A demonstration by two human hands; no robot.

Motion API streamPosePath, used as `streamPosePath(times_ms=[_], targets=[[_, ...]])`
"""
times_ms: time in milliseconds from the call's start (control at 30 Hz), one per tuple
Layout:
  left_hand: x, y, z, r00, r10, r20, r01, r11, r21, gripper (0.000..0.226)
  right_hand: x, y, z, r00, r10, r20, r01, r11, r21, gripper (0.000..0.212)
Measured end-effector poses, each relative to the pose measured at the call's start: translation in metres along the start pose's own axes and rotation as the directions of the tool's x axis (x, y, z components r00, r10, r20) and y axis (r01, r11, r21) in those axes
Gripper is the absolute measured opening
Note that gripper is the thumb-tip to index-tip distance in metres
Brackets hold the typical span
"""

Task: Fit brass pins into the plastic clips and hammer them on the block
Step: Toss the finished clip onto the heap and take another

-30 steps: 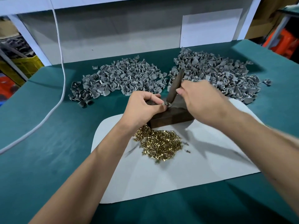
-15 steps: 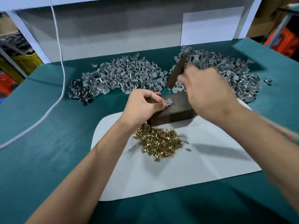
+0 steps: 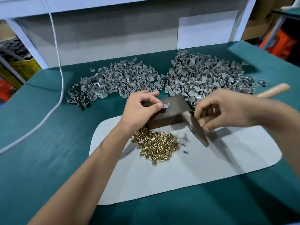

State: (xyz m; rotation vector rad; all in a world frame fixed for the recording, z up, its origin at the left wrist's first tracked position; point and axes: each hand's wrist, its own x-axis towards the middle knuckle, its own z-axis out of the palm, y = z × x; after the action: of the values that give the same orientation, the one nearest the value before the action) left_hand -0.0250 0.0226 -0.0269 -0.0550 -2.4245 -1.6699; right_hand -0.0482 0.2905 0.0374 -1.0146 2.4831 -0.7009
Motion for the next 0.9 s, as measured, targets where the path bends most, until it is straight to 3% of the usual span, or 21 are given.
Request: streamPosePath(times_ms=[67, 233, 333, 433, 567, 700, 800, 900], targets=[[0.000, 0.000, -0.001, 1.000, -0.004, -0.001, 0.004, 1.000, -0.012, 0.009, -0.001, 0.005, 0.007, 0.997, 0.075, 0.022, -0.072, 0.992, -0.105, 0.026], [0.000, 0.002, -0.002, 1.000, -0.012, -0.003, 0.012, 0.999, -0.035, 0.012, -0.002, 0.005, 0.005, 0.993, 0.116, -0.037, -0.120, 0.984, -0.132, 0.015], [0.000, 0.002, 0.000, 1.000, -0.011, 0.003, 0.011, 0.999, -0.046, 0.015, 0.005, -0.002, 0.003, 0.969, 0.071, -0.238, -0.118, 0.974, -0.191, 0.010], [-0.001, 0.002, 0.001, 1.000, 0.005, 0.014, -0.004, 0.998, -0.058, 0.013, 0.022, -0.014, 0.016, 0.860, 0.014, -0.509, -0.112, 0.980, -0.162, 0.009], [0.000, 0.003, 0.001, 0.999, 0.022, 0.034, -0.020, 0.997, -0.073, 0.014, 0.046, -0.031, 0.038, 0.862, -0.123, -0.492, 0.033, 0.982, -0.187, 0.028], [0.001, 0.002, 0.002, 0.997, 0.070, -0.017, -0.071, 0.994, -0.077, 0.011, 0.053, -0.027, 0.047, 0.789, -0.202, -0.580, 0.101, 0.974, -0.202, 0.018], [0.010, -0.009, -0.005, 0.985, 0.007, -0.170, -0.013, 0.999, -0.037, 0.011, 0.051, -0.014, 0.049, 0.695, -0.113, -0.710, -0.005, 0.987, -0.161, 0.021], [0.015, -0.025, -0.019, 0.965, -0.025, -0.260, 0.061, 0.990, 0.130, 0.021, 0.051, 0.001, 0.047, 0.600, 0.055, -0.798, -0.194, 0.978, -0.079, 0.024]])
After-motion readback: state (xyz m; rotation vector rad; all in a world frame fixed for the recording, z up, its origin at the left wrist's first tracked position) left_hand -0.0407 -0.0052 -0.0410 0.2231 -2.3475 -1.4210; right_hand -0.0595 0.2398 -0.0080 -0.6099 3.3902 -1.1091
